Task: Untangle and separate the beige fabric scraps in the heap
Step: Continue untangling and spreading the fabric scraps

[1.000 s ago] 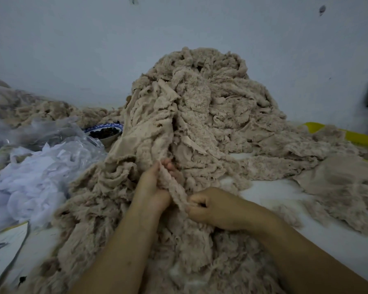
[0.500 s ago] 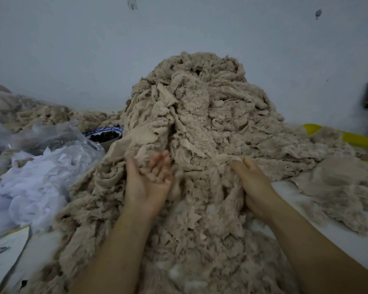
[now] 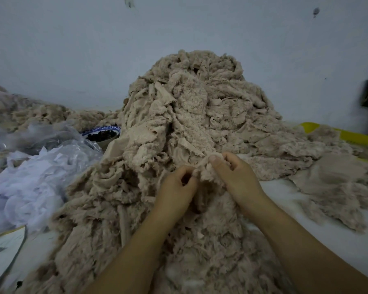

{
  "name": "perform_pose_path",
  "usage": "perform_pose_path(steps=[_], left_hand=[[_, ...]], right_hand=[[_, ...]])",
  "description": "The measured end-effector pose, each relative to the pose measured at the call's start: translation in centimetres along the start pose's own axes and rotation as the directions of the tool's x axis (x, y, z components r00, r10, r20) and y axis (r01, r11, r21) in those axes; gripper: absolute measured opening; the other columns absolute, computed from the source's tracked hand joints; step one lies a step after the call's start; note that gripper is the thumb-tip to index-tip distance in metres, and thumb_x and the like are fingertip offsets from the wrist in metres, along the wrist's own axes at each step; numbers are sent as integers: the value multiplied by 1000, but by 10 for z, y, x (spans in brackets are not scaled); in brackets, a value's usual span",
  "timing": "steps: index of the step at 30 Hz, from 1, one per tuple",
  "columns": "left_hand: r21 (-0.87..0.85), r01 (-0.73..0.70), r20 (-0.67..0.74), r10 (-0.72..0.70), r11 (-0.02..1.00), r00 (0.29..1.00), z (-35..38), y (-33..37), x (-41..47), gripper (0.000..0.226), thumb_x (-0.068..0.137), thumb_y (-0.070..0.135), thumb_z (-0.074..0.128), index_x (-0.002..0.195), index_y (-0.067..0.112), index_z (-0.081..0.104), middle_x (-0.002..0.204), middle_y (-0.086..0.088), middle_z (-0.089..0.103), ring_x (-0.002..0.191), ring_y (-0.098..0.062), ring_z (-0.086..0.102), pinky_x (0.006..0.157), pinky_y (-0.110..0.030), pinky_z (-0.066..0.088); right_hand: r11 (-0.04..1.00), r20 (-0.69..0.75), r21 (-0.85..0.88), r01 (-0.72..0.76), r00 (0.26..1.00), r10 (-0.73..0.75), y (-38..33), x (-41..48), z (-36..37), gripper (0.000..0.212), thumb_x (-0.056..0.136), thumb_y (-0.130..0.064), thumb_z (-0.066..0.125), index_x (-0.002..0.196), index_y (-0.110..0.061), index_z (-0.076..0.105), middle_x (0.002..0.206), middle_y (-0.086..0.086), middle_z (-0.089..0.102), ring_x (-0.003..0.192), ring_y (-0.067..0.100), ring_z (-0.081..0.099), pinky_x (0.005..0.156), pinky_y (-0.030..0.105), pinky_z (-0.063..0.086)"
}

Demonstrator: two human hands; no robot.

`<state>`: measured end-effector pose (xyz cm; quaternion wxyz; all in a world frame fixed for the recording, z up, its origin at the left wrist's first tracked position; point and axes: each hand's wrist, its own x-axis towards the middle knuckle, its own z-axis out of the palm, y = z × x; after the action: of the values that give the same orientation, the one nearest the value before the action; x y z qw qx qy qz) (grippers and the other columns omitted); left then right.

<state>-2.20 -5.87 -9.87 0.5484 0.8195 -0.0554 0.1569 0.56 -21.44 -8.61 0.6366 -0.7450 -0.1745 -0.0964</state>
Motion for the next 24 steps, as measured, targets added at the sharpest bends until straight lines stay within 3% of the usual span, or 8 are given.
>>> perform_pose_path(steps=[4,7,9,11,12,18,21,24], left_hand=[[-330,217,-17,-236,919,972,-9,5,3,32,98,21,51,68,27,61,70,3,65,62,-11,59,55,-23,46],[-643,355,193,-305,679,933,-13,11,3,43,99,13,46,62,18,67,71,-2,65,60,-14,63,57,-21,49],[-715,391,303,-247,579,920,-17,12,1,49,99,13,44,61,15,76,70,-6,69,55,-12,67,49,-18,52],[-720,428,366,-225,546,903,-20,14,2,31,90,23,57,71,15,80,81,-10,74,66,-15,72,57,-23,57],[-698,439,378,-231,565,897,-22,15,2,22,82,31,66,78,16,82,88,-9,76,73,-17,73,62,-26,58],[-534,425,392,-231,731,891,-21,8,3,12,76,33,77,81,23,79,82,-4,72,65,-14,67,56,-25,53],[-744,446,338,-296,497,893,-29,4,8,25,83,33,68,94,16,82,92,-5,76,75,-15,73,60,-27,58],[-857,445,359,-318,260,877,-41,3,9,36,83,33,69,107,8,78,111,-14,74,95,-26,74,78,-42,61]], right_hand=[[986,-42,117,-118,991,124,-3,2,-6,44,91,-53,62,68,-15,57,61,11,55,58,17,52,58,25,43],[979,-63,140,-151,985,161,-9,2,-9,56,83,-60,61,64,-9,49,52,6,40,51,19,39,52,27,39],[971,-59,157,-179,980,190,-9,2,-11,73,80,-63,61,90,9,59,81,35,57,69,39,57,70,48,54],[956,-62,205,-210,972,227,-9,2,-12,73,84,-60,62,104,10,59,106,44,52,99,55,56,85,41,57],[947,-57,242,-213,971,233,-10,1,-13,73,84,-59,63,101,12,59,100,43,53,99,55,56,73,32,62],[909,-73,353,-221,962,262,-10,4,-17,39,78,-57,66,74,-20,78,88,6,78,88,17,75,83,32,53],[941,-58,269,-207,971,230,-9,3,-18,44,75,-63,67,78,-21,78,83,0,77,80,11,73,76,24,52],[985,104,-129,-115,986,129,-4,1,-16,32,85,-55,67,74,-25,66,62,-10,62,57,-1,54,57,11,39]])
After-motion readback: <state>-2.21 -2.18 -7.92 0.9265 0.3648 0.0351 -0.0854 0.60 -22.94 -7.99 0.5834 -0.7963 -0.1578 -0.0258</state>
